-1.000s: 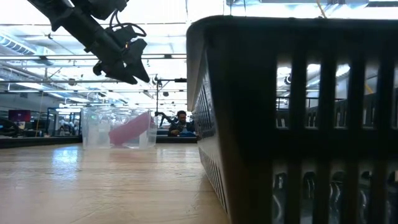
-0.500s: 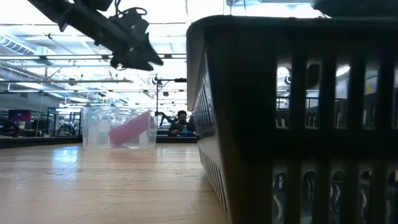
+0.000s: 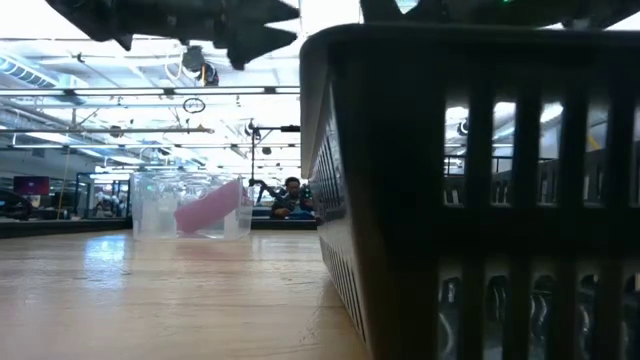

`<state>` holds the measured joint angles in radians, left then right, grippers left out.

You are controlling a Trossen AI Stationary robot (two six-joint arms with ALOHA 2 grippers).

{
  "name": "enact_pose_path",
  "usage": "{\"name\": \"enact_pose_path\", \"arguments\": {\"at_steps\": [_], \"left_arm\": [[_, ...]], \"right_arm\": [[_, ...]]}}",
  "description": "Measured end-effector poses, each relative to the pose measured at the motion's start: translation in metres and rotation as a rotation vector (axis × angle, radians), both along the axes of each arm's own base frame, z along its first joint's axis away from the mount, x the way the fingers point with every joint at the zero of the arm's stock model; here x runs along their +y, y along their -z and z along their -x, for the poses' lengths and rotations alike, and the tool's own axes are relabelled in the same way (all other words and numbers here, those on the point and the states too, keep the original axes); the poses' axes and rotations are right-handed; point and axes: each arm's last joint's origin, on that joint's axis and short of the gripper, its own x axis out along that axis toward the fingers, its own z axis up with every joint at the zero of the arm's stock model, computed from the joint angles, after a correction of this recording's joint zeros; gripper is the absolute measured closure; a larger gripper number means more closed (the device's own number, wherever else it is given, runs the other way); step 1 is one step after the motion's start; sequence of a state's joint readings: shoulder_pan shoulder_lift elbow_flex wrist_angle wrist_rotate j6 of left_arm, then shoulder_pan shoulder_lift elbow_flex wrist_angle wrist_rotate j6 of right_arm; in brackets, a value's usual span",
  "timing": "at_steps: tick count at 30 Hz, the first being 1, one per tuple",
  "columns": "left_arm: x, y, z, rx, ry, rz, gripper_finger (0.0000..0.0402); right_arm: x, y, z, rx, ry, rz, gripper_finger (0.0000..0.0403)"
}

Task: Pick & Place Medicine items
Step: Put the black bandage into the transparent bin

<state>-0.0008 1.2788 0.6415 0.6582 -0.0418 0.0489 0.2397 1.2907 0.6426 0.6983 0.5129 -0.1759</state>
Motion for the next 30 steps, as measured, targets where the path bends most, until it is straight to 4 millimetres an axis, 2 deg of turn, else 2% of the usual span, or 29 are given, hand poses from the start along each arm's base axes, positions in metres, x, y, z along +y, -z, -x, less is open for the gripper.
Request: {"name": "enact_pose_path", "arguments": {"at_steps": [4,8,13,18,24,30], "left_arm": [[-0.008,0.004,-0.011,-0.074,0.029,-0.006,0.014],[-0.016,0.007,-0.026,-0.061,0.049,-0.006,0.0111],[-0.027,0.003,-0.05,-0.069,0.078,-0.044,0.0072],[-0.031,-0.001,-0.069,-0.081,0.081,-0.08,0.0056],[-0.031,0.001,-0.084,-0.075,0.07,-0.094,0.0073],[-0.031,0.001,-0.084,-0.071,0.07,-0.099,0.0131]], "right_arm": [[0.0,0.008,-0.01,-0.022,-0.059,0.011,0.0273],[0.001,0.013,-0.015,-0.031,-0.053,0.045,0.0273],[0.0,0.017,-0.019,-0.041,-0.05,0.059,0.0273],[0.0,0.024,-0.023,-0.022,-0.053,0.063,0.0273],[0.002,0.024,-0.023,-0.02,-0.101,0.063,0.0273],[0.002,0.024,-0.023,-0.019,-0.101,0.067,0.0273]]}}
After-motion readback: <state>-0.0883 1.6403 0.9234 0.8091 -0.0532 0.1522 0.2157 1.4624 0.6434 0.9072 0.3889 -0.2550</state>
